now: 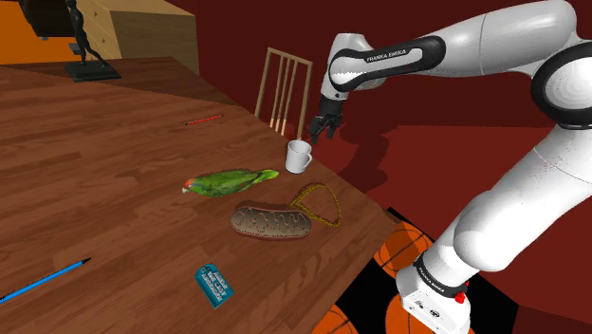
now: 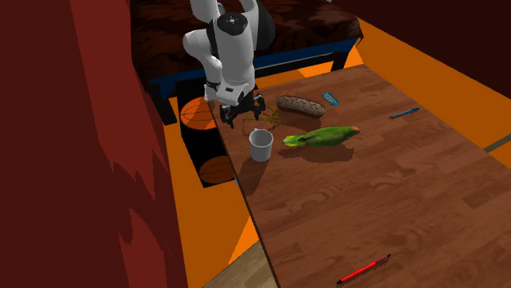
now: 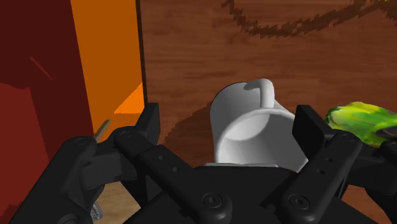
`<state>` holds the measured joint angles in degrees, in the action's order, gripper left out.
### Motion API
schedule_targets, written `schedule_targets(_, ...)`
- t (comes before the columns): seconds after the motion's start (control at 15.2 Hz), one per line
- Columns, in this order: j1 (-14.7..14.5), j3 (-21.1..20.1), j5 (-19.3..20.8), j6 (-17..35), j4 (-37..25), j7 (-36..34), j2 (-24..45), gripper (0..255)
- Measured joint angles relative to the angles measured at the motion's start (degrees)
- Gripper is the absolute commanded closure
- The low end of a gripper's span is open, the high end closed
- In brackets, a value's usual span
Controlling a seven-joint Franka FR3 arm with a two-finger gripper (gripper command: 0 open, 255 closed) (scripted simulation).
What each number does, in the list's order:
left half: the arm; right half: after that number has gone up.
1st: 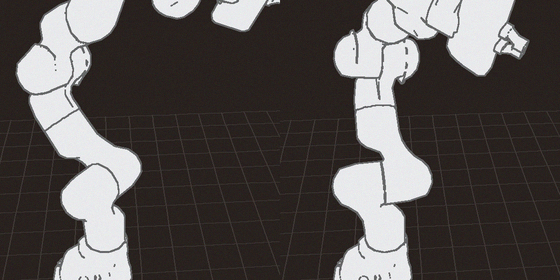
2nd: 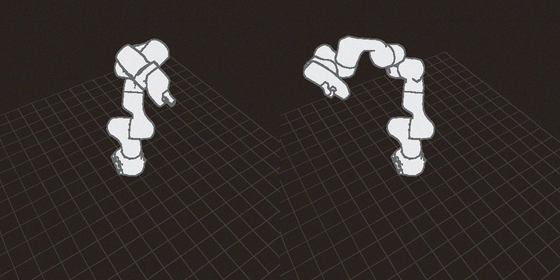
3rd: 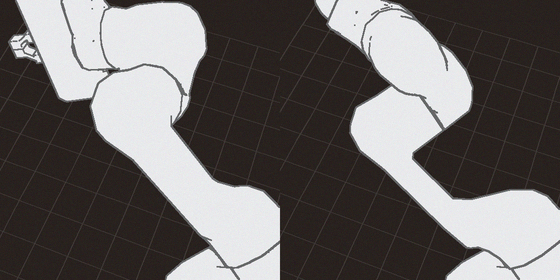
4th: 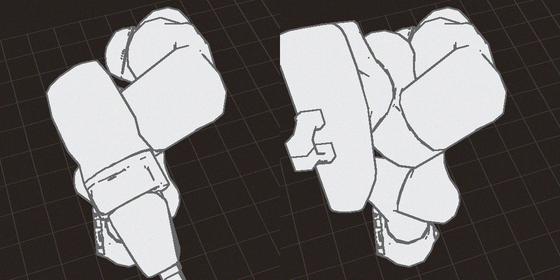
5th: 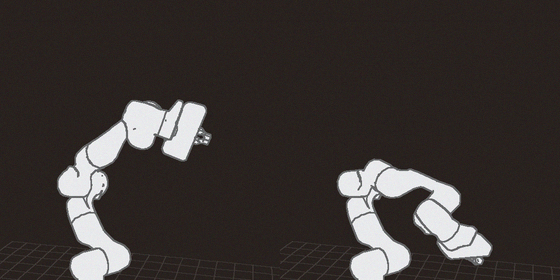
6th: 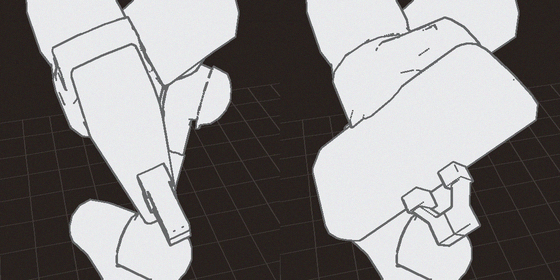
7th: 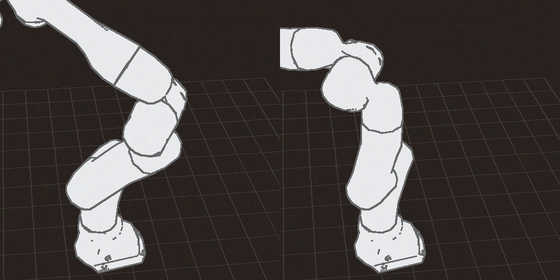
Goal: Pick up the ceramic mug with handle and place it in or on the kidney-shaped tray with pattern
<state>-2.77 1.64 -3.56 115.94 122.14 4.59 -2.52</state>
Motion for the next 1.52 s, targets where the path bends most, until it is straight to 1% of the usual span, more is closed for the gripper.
schedule_targets(0.07,-0.1,-0.1,-0.2,0.9,-1.5,0.0,2.4,0)
schedule_targets(0.26,0.0,0.0,-0.5,1.1,-8.2,0.3,9.5,0)
schedule_targets(0.33,-0.2,-0.2,-0.6,1.8,-8.8,0.1,10.9,0)
schedule_targets(0.53,-0.2,-0.3,-0.7,3.7,-8.7,0.2,12.7,0)
schedule_targets(0.79,-0.3,-0.3,-0.9,6.4,-7.1,0.3,13.8,0)
schedule_targets(1.25,-0.3,-0.4,-0.9,7.1,-6.8,0.3,14.1,0)
schedule_targets(1.32,-0.3,-0.4,-0.9,7.1,-6.8,0.3,14.1,255)
schedule_targets(1.52,-0.3,-0.4,-0.9,7.1,-6.8,0.3,14.1,255)
